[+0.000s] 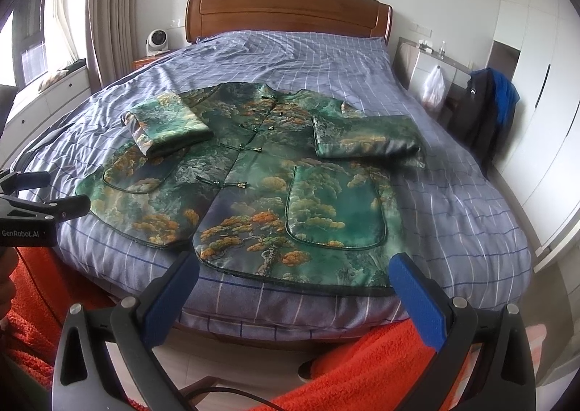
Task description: Fold large clothes
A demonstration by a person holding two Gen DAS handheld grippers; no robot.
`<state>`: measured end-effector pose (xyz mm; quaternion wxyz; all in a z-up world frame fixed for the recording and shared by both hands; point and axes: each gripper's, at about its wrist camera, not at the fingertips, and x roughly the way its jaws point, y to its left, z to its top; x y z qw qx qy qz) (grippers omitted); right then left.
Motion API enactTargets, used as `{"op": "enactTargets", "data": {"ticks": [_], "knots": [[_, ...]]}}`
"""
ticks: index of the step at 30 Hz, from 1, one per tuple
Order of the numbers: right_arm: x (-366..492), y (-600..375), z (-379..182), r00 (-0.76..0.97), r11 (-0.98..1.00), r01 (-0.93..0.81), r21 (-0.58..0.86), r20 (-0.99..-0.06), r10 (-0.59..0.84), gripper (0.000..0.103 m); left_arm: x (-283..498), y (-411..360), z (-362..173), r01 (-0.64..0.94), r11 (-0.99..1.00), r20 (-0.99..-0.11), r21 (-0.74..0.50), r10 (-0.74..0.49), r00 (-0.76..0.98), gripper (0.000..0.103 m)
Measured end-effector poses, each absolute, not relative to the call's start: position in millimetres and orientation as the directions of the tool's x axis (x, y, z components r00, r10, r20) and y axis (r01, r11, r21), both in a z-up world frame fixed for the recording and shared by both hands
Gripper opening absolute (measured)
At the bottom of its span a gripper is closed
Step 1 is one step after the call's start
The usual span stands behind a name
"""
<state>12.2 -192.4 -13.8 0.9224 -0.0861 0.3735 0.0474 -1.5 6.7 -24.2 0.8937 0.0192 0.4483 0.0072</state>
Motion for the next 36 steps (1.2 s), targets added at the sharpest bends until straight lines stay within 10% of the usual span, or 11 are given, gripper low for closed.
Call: {"op": "enactTargets", "data": {"ticks": [16,26,31,36], "knots": [[18,-207,-14,0.752,0.978,-0.138,-0.157,-0.66,0.0,0.103,41,123,-48,-0.212,0.977,-0.811,0.012,0.133,0.57,0.103],[65,-326,-47,0.616,0.99,0.136,0.046,-0.786,-0.048,0.103,125,197,-154,-0.148,0.935,-0.906,-0.324,-0.261,0.334,0.1],[49,-325,-57,0.596,0.991,0.132,0.037,-0.802,-0.049,0.103,110,187,-147,-0.119,0.954,-0.911,-0.275,-0.219,0.35,0.011],[48,-321,-71,0.569,0.991,0.131,0.001,-0.819,-0.074,0.103,86,178,-125,-0.097,0.952,-0.891,-0.291,-0.233,0.389,0.008]]}}
